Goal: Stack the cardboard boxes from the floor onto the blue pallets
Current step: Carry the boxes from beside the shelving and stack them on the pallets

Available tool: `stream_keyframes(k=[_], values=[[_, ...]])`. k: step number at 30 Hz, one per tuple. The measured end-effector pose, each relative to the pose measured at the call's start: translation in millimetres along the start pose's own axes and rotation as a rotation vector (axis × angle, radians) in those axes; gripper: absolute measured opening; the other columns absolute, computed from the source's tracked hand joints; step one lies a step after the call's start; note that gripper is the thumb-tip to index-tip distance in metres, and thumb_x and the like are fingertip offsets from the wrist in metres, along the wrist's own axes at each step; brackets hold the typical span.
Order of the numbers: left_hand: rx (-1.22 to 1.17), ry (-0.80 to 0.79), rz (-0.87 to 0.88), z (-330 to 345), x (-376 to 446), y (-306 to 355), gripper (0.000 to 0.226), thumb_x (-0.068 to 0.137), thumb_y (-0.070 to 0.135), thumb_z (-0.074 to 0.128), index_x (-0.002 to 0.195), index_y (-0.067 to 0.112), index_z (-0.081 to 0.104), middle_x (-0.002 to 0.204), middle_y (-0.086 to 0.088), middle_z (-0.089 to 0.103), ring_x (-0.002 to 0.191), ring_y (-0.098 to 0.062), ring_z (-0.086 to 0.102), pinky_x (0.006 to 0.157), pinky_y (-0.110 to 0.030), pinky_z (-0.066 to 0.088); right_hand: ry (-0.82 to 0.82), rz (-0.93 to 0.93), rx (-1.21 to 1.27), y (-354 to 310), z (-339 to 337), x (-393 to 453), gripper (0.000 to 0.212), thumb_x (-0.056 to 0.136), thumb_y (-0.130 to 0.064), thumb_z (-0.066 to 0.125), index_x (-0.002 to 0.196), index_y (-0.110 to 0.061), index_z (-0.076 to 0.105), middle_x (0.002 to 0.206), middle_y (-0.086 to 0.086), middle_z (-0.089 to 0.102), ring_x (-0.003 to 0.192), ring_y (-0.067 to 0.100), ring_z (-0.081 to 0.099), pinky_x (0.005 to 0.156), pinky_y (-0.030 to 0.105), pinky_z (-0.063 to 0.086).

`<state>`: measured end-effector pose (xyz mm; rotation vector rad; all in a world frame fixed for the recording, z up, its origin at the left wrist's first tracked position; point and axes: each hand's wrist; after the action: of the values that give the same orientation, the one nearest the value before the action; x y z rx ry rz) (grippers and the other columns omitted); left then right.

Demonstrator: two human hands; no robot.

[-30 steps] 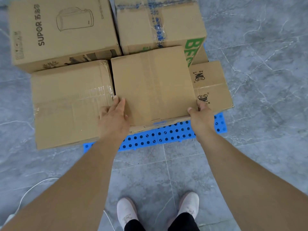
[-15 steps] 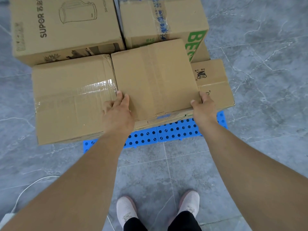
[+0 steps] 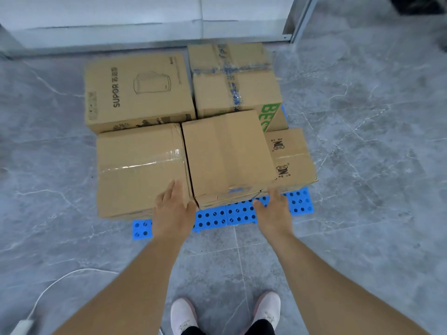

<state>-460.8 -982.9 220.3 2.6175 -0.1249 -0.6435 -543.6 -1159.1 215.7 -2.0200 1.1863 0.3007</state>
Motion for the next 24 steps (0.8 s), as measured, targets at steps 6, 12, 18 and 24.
stream_keyframes(k=[6, 12, 18, 24], values=[[-0.129, 0.026, -0.084, -62, -83, -14, 0.069, 0.094, 0.027, 0.047, 0.150, 0.021, 0.007, 0.156, 0.001, 0.018, 0.141, -0.023, 0.018, 0.113, -0.040, 0.024, -0.070, -0.146, -0.115, -40, -23, -92, 0.055, 0.097, -0.031, 0.041, 0.146, -0.016, 0.021, 0.151, 0.003, 0.023, 0.132, 0.019, 0.034, 0.093, 0.035, 0.041], [-0.197, 0.123, -0.139, -118, -151, -8, 0.070, 0.093, 0.028, 0.050, 0.149, 0.021, 0.010, 0.149, -0.003, 0.032, 0.134, -0.025, 0.032, 0.107, -0.043, 0.035, -0.088, -0.324, -0.186, -82, -51, -161, 0.051, 0.096, -0.031, 0.041, 0.144, -0.018, 0.027, 0.146, 0.001, 0.029, 0.130, 0.019, 0.036, 0.093, 0.035, 0.042], [-0.279, 0.270, -0.198, -166, -207, 7, 0.073, 0.091, 0.030, 0.053, 0.149, 0.018, 0.010, 0.152, -0.005, 0.028, 0.133, -0.028, 0.033, 0.108, -0.042, 0.031, -0.064, -0.439, -0.221, -120, -80, -218, 0.051, 0.095, -0.028, 0.042, 0.142, -0.013, 0.030, 0.144, 0.003, 0.034, 0.128, 0.019, 0.039, 0.096, 0.031, 0.039], [-0.315, 0.403, -0.277, -197, -252, 1, 0.076, 0.092, 0.036, 0.050, 0.150, 0.018, 0.004, 0.158, -0.002, 0.012, 0.142, -0.023, 0.018, 0.113, -0.037, 0.020, -0.093, -0.584, -0.248, -148, -91, -263, 0.038, 0.091, -0.025, 0.044, 0.128, -0.016, 0.043, 0.129, 0.002, 0.045, 0.111, 0.017, 0.047, 0.080, 0.030, 0.039]])
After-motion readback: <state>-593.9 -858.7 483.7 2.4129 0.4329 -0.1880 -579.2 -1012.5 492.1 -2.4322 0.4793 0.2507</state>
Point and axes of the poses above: each hand's wrist, its own x-axis towards the middle knuckle, its own z-axis out of the palm, y = z × x
